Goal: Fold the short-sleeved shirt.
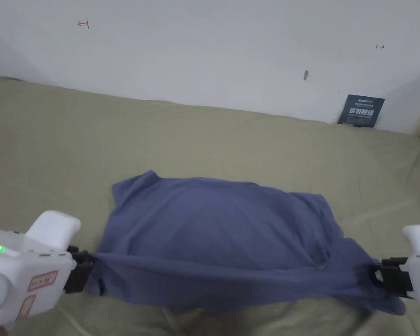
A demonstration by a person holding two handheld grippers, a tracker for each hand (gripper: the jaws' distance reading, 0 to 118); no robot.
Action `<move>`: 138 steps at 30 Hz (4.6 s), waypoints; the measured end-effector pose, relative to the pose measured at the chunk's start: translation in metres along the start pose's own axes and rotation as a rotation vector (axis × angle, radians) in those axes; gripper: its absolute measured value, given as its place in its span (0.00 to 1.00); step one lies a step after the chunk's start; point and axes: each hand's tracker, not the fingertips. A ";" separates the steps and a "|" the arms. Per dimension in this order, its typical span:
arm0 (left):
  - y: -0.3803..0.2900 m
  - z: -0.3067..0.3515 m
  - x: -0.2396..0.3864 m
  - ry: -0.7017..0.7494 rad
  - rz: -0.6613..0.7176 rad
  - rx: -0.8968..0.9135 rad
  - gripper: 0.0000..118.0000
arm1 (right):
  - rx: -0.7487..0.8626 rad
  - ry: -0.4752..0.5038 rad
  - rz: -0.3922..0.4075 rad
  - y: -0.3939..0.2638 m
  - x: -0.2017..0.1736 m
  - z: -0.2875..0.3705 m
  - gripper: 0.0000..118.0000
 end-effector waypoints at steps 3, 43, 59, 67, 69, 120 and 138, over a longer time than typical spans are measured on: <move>0.014 -0.015 -0.002 0.007 0.000 -0.007 0.03 | -0.022 -0.013 -0.001 0.015 0.005 -0.017 0.03; -0.050 -0.050 0.011 0.102 0.228 0.082 0.05 | 0.169 0.172 -0.251 -0.083 -0.047 -0.037 0.00; -0.038 -0.117 -0.011 0.205 0.350 -0.055 1.00 | 0.202 0.153 -0.255 -0.100 -0.023 -0.022 0.00; -0.041 -0.106 -0.011 0.139 0.277 -0.027 0.58 | 0.214 0.158 -0.253 -0.101 -0.023 -0.025 0.00; -0.040 -0.104 -0.009 0.088 0.224 -0.040 0.39 | 0.213 0.155 -0.255 -0.101 -0.022 -0.025 0.00; -0.071 0.000 -0.042 -0.233 0.346 0.022 0.10 | 0.112 0.184 -0.382 -0.113 0.033 -0.003 0.04; -0.141 0.040 -0.027 -0.208 0.381 -0.108 0.10 | -0.058 0.126 -0.265 -0.168 -0.001 0.033 0.04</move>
